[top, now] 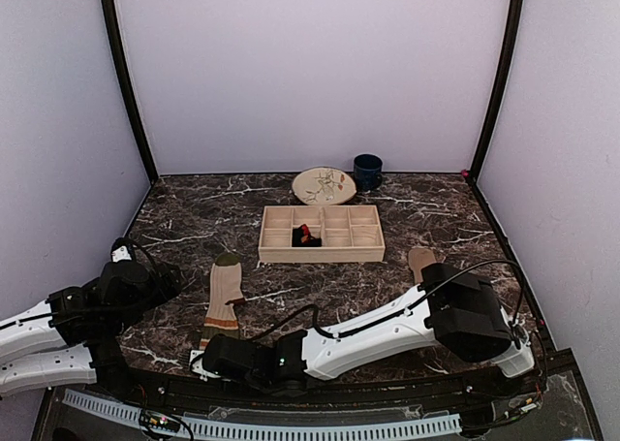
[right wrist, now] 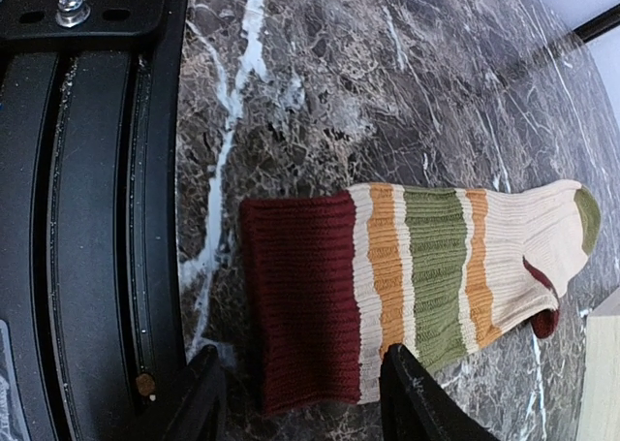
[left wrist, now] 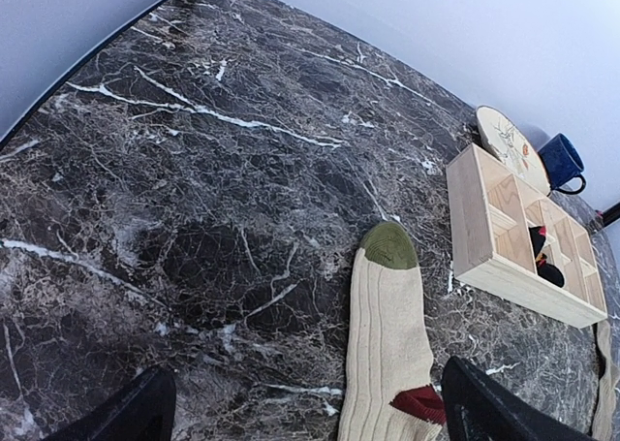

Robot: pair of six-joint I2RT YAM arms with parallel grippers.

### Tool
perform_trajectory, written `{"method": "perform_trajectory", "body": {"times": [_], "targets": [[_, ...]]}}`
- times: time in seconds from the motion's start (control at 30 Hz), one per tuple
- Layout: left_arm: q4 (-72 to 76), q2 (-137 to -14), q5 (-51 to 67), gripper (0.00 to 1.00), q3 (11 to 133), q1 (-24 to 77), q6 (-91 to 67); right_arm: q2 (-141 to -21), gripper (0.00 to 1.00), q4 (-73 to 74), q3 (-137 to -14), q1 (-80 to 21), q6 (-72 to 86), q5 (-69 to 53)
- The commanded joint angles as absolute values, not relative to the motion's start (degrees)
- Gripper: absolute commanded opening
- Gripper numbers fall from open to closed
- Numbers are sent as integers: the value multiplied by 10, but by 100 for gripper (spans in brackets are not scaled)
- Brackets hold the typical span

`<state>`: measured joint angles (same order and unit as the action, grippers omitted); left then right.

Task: Roll the socks
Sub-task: Roll the sock at the center of the board.

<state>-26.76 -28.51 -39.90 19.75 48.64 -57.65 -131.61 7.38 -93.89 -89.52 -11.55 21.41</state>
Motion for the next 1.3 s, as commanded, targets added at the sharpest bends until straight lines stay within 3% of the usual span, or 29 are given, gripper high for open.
{"method": "perform_trajectory", "body": {"times": [0.0,0.37,0.8,1.27], "targets": [[-283,-284,-413,98,188,483,-578,-1330,51,76,-958,-896,-118,208],[-320,-264,-406,98,206,483,-583,-1334,39,82,-956,-892,-119,199],[-310,-270,-411,98,194,483,-581,-1342,15,88,-953,-884,-113,182],[-306,-273,-407,98,193,483,-579,-1340,8,91,-950,-881,-113,176]]}}
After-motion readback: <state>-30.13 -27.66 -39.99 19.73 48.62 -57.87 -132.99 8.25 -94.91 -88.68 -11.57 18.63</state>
